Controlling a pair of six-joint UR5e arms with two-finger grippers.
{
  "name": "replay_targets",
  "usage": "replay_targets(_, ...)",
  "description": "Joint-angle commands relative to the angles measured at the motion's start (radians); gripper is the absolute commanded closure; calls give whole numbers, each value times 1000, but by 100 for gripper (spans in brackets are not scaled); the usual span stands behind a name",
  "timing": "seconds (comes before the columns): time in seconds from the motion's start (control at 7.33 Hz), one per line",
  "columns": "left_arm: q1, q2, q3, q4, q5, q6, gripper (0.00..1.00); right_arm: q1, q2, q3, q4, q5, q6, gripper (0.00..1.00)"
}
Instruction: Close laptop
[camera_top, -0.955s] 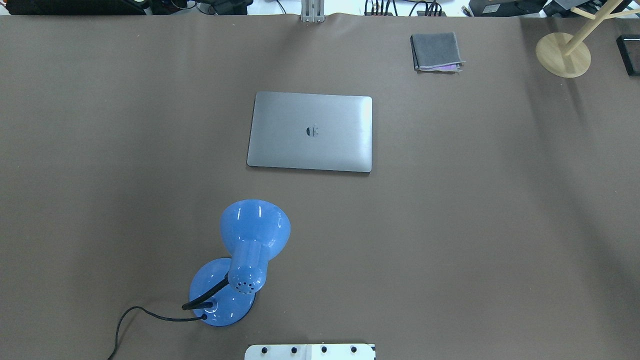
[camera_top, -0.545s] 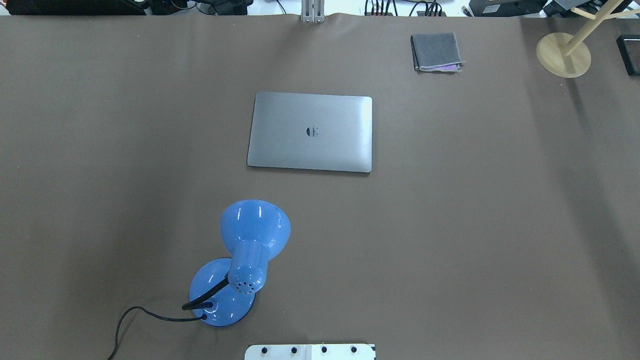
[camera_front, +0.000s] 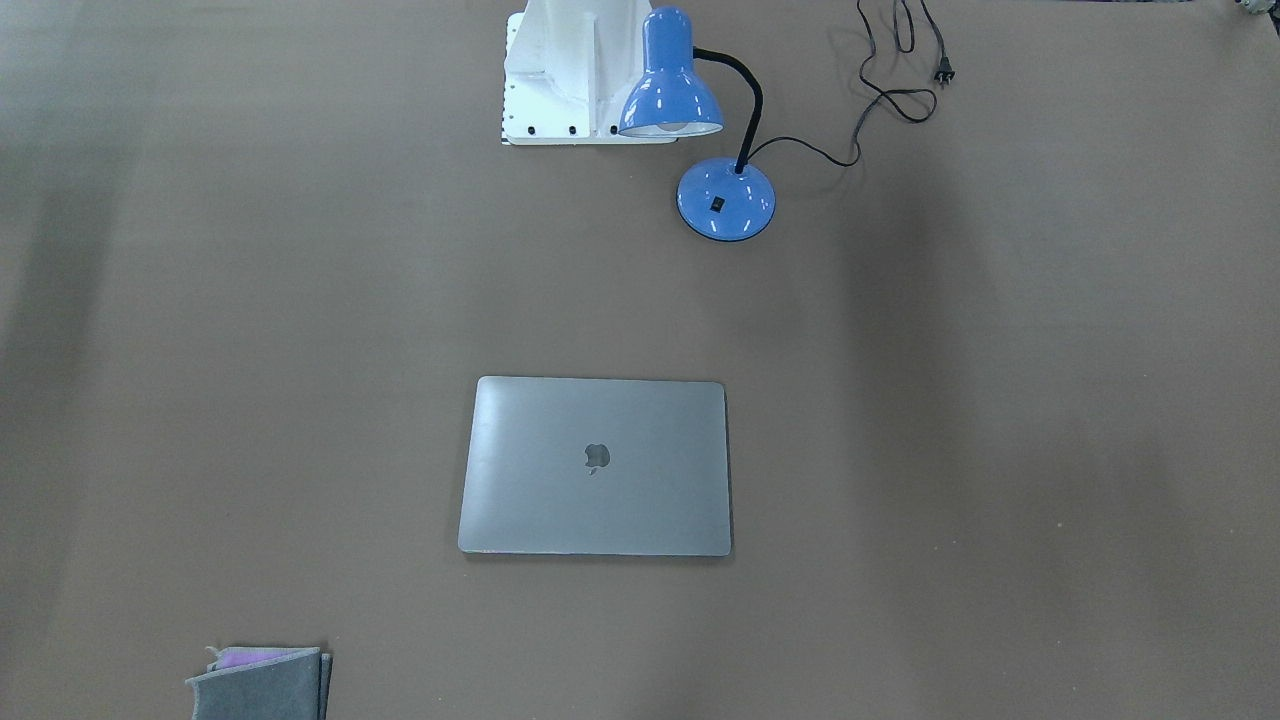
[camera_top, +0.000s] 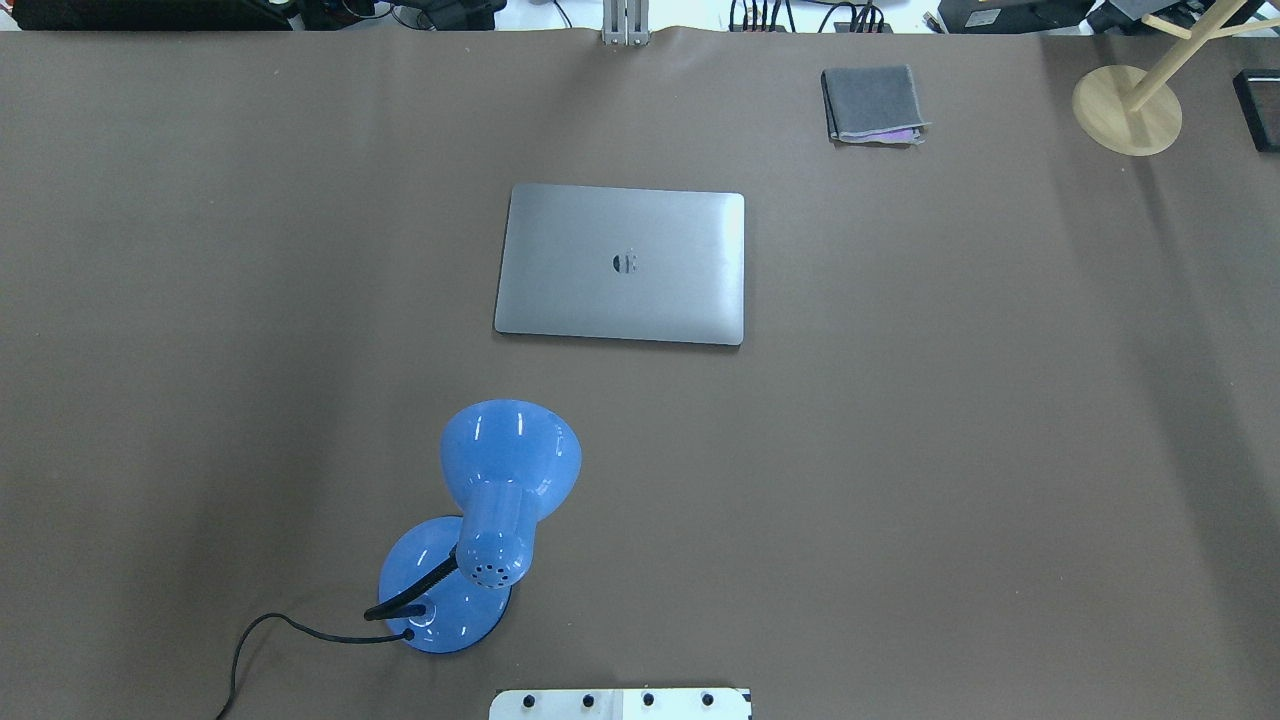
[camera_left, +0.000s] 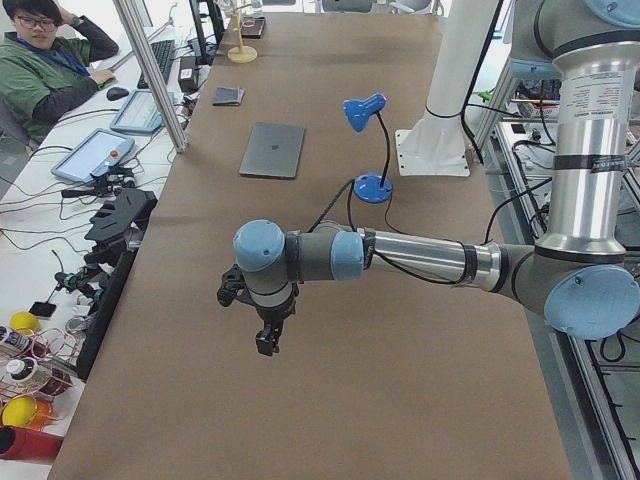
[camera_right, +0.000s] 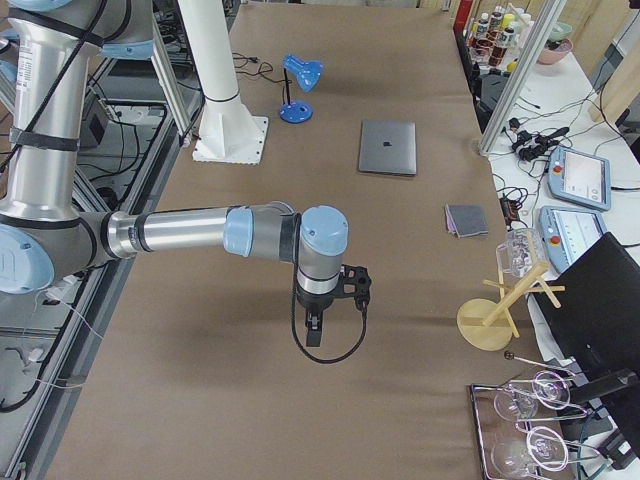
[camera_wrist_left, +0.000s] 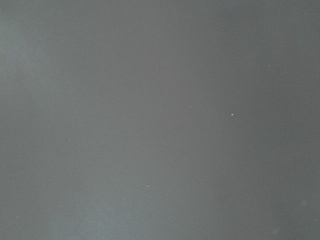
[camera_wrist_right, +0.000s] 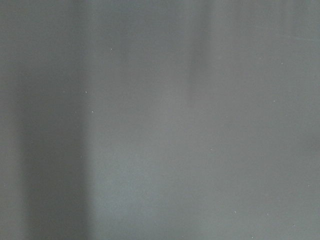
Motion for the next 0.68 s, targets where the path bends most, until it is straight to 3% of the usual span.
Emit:
replay_targets(0.0, 1, 0, -17, -3, -1, 5, 2, 0, 1, -6, 0, 4, 2, 0)
replay_targets(0.55, 0, 6, -19, -4, 1, 3, 2, -3, 0, -6, 0, 31, -1, 0)
